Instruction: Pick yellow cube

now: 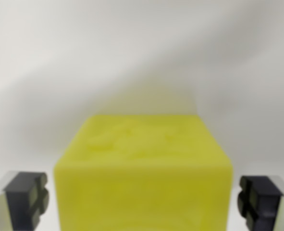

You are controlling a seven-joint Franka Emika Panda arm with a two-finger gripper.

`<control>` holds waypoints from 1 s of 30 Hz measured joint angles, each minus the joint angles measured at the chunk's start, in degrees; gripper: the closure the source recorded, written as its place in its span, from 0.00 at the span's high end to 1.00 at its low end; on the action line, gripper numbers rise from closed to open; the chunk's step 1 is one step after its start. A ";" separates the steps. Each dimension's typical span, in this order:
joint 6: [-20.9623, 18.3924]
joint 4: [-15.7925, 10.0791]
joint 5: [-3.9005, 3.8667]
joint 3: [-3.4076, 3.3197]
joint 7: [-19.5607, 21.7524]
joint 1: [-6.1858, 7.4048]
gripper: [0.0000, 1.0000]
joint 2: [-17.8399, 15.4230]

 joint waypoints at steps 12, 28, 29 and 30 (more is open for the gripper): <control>0.24 0.15 0.88 -0.26 -0.54 0.47 0.00 0.37; -3.33 -1.17 -1.96 -0.27 1.61 -0.12 0.00 -4.56; -3.56 -1.24 -2.10 -0.27 1.72 -0.16 0.00 -4.88; -3.79 -1.30 -2.24 -0.26 1.82 -0.19 0.00 -5.18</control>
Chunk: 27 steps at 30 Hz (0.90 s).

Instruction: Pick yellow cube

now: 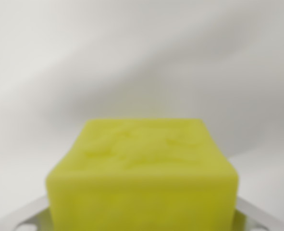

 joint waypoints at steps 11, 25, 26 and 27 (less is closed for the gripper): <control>-2.66 -0.65 -1.25 0.04 0.92 -0.30 0.00 -3.33; -6.20 -1.22 -2.35 0.06 1.72 -0.56 0.00 -7.46; -6.46 -1.25 -2.41 0.06 1.77 -0.58 0.00 -7.75; -6.72 -1.28 -2.47 0.07 1.82 -0.59 0.00 -8.03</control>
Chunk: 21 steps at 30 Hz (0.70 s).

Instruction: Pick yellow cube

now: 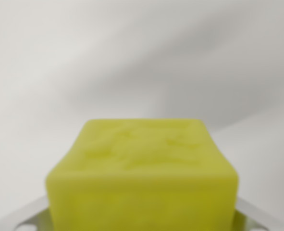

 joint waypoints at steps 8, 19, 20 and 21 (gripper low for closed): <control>-2.10 -0.17 -0.44 0.01 0.32 -0.09 0.00 -2.28; -5.06 -0.25 -0.94 0.01 0.67 -0.18 0.00 -5.33; -5.35 -0.25 -0.98 0.01 0.70 -0.19 0.00 -5.61; -5.61 -0.25 -1.02 0.01 0.73 -0.19 0.00 -5.87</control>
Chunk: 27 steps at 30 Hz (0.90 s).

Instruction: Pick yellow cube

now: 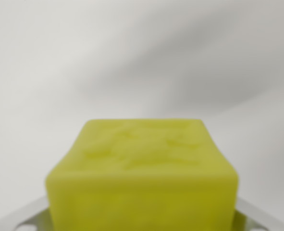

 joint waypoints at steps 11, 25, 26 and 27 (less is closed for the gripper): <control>-3.03 0.12 -0.36 0.00 0.26 -0.06 0.00 -2.90; -6.91 0.51 -0.72 0.00 0.52 -0.11 0.00 -6.35; -7.19 0.56 -0.74 0.00 0.54 -0.11 0.00 -6.60; -7.47 0.60 -0.76 0.00 0.55 -0.11 0.00 -6.83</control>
